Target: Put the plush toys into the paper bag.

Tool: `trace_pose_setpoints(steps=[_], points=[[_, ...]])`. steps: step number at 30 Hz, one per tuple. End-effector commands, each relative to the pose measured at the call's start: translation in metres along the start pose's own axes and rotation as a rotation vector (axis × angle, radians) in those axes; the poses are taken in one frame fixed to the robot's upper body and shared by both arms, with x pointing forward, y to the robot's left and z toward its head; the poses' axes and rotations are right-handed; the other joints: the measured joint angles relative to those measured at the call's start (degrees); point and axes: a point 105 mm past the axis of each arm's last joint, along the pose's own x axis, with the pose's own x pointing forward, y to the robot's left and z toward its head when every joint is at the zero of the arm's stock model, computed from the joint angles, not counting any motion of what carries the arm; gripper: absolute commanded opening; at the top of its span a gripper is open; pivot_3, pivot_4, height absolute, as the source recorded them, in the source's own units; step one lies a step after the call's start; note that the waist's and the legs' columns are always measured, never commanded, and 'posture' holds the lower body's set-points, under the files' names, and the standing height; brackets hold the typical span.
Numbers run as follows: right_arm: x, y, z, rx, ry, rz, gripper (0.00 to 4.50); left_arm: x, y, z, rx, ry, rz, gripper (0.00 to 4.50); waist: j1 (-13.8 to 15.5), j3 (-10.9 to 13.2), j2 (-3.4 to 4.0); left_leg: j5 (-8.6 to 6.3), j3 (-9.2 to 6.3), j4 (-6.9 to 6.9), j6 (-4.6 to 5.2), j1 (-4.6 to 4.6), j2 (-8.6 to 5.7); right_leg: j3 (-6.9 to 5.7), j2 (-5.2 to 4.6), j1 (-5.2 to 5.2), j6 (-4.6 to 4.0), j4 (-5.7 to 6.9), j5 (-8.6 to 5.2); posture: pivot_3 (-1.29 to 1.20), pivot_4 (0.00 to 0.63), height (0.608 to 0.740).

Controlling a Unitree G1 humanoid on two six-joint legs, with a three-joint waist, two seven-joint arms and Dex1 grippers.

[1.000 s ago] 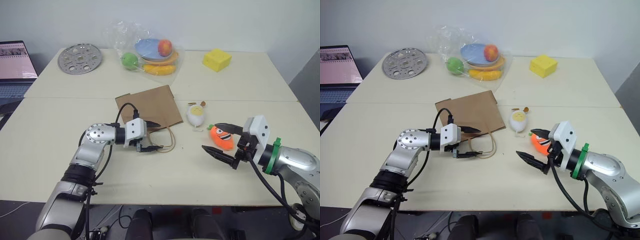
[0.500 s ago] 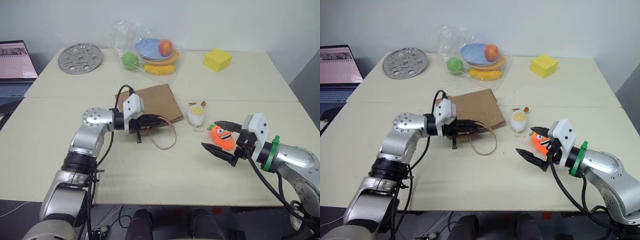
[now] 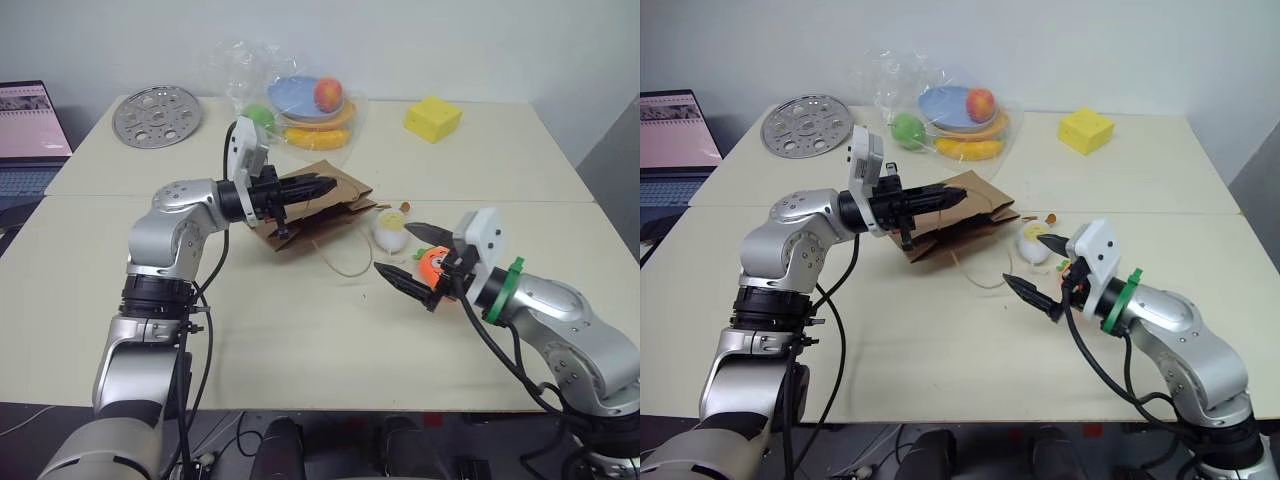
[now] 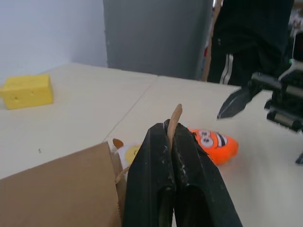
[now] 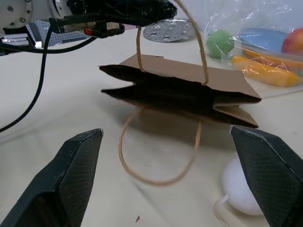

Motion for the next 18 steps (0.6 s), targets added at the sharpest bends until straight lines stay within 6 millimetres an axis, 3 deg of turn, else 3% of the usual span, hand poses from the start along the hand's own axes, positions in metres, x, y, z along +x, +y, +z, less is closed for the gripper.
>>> trace_pose_setpoints(steps=[1,5,8,18], points=[[0.022,-0.009,0.017,0.051,-0.049,-0.057,4.50,0.005,-0.005,0.022,0.048,-0.059,-0.014,0.01,-0.3,0.0,0.00,0.00,0.00,0.01,0.00,0.02,0.02,0.01,0.00,0.00,0.00,0.01,0.00,0.00,0.150,0.740],[0.034,-0.007,0.018,0.072,-0.024,-0.044,4.50,0.006,-0.002,0.024,0.027,-0.078,0.011,0.01,-0.3,0.0,0.00,0.01,-0.03,0.01,-0.01,0.03,0.01,-0.03,0.00,-0.01,-0.01,0.08,0.00,0.00,0.150,0.740],[0.041,-0.005,0.012,0.106,0.002,-0.042,3.89,0.008,-0.004,0.027,0.025,-0.089,0.004,0.00,-0.1,0.0,0.00,0.00,-0.04,-0.03,0.00,-0.03,0.01,-0.06,0.00,-0.05,-0.01,0.02,0.00,0.00,0.150,0.740],[0.072,-0.012,0.016,0.074,-0.008,-0.080,0.31,0.004,-0.012,0.023,0.038,-0.067,-0.002,0.00,-0.4,0.0,0.01,0.00,-0.02,-0.03,0.00,-0.03,0.01,-0.03,0.00,-0.10,-0.01,0.07,0.00,0.00,0.150,0.740]])
